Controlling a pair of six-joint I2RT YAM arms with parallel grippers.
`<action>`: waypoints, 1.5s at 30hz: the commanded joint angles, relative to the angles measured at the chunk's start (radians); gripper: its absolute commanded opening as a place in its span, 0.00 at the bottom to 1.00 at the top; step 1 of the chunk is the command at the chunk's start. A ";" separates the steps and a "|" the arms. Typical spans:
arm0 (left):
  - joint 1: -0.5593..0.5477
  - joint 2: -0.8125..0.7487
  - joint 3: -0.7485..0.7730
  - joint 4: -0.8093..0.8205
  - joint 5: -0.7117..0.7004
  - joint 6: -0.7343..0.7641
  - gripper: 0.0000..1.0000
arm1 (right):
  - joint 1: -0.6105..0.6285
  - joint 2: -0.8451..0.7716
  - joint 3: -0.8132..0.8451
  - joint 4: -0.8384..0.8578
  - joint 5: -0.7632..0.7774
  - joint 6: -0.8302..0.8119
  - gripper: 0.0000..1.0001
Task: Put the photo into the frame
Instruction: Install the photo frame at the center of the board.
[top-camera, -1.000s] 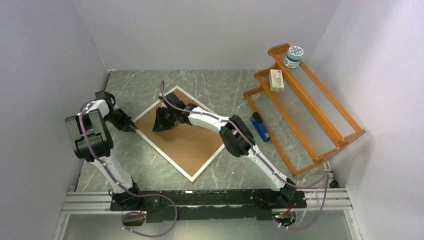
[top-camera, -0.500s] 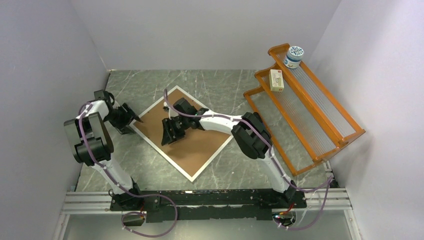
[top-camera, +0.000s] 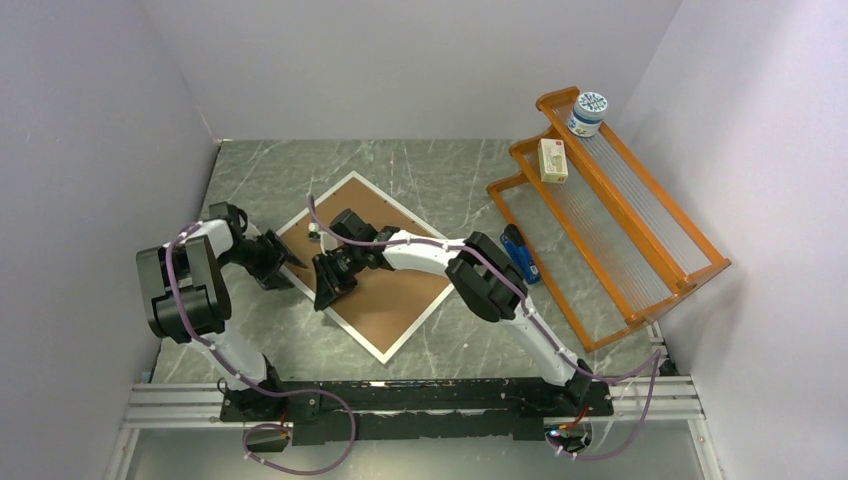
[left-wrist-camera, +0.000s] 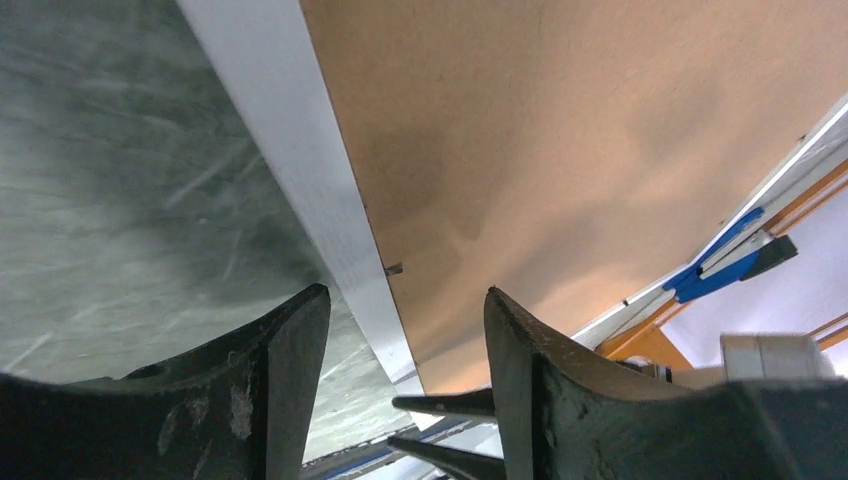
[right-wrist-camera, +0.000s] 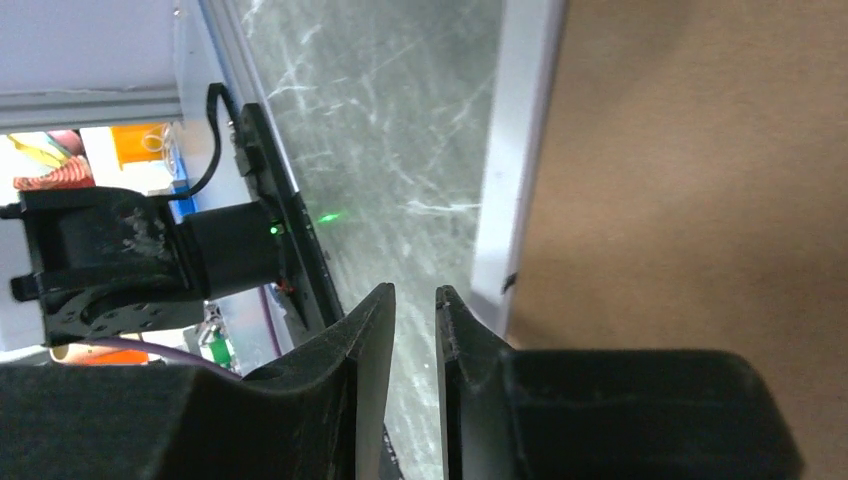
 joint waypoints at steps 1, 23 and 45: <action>-0.030 -0.002 -0.019 0.030 0.020 -0.017 0.61 | -0.009 0.019 0.060 -0.034 0.036 -0.007 0.27; -0.037 0.050 -0.036 -0.013 -0.057 0.000 0.20 | -0.087 0.148 0.068 -0.119 0.151 0.015 0.16; -0.038 0.035 -0.017 -0.026 -0.002 0.014 0.20 | -0.116 -0.071 -0.053 -0.215 0.563 -0.066 0.31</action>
